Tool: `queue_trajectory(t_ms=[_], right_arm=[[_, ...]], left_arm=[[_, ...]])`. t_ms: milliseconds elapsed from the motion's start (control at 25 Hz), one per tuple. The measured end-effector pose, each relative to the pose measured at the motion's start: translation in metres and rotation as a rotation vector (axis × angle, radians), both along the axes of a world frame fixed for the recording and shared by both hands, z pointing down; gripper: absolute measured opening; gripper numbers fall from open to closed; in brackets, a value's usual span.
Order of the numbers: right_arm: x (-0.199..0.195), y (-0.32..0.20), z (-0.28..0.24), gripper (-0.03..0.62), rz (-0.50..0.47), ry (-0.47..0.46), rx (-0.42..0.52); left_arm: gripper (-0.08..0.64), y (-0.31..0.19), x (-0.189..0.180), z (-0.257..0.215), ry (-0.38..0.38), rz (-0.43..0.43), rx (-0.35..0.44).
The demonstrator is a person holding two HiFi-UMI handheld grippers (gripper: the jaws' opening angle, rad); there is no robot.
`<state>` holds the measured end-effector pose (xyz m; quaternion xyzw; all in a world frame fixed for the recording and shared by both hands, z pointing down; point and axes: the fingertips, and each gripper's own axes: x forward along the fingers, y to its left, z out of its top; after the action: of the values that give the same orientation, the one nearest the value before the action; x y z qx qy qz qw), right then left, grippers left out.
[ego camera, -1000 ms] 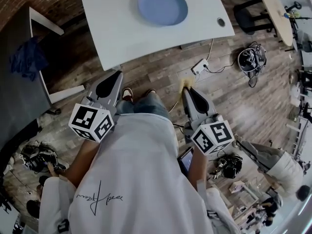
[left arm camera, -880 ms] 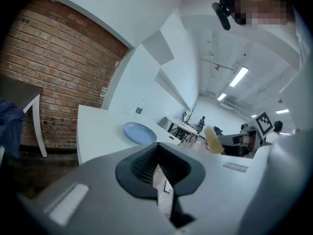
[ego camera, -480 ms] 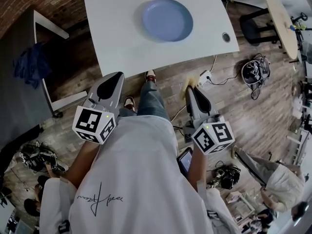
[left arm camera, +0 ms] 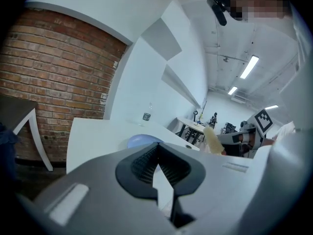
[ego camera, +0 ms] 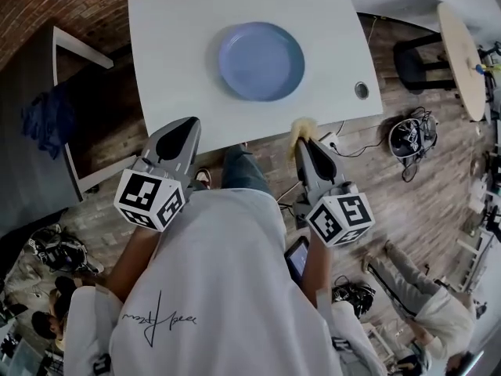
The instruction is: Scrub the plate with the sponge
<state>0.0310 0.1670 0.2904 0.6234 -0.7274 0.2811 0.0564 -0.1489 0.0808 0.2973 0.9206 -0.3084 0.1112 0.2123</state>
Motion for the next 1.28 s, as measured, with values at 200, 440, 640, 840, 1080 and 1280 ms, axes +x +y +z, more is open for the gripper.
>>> queue_trajectory(t_ms=[200, 440, 640, 840, 1080, 1280], right_arm=[[0.025, -0.029, 0.004, 0.034, -0.06, -0.01, -0.02], [0.062, -0.061, 0.006, 0.034, -0.133, -0.019, -0.021], [0.083, -0.083, 0.009, 0.034, -0.202, -0.014, -0.024], [0.099, -0.103, 0.013, 0.034, -0.247, 0.006, -0.03], [0.099, -0.121, 0.022, 0.035, -0.288, 0.029, -0.04], [0.097, -0.131, 0.031, 0.035, -0.322, 0.038, -0.063]], left_arm=[[0.012, -0.023, 0.024, 0.001, -0.006, -0.046, -0.016], [0.012, -0.044, 0.056, 0.004, -0.021, -0.11, -0.035], [0.012, -0.06, 0.076, 0.005, -0.024, -0.159, -0.035], [0.012, -0.077, 0.084, 0.004, -0.023, -0.201, -0.03], [0.012, -0.087, 0.073, 0.013, -0.022, -0.246, -0.047], [0.012, -0.091, 0.068, 0.021, -0.014, -0.273, -0.077]])
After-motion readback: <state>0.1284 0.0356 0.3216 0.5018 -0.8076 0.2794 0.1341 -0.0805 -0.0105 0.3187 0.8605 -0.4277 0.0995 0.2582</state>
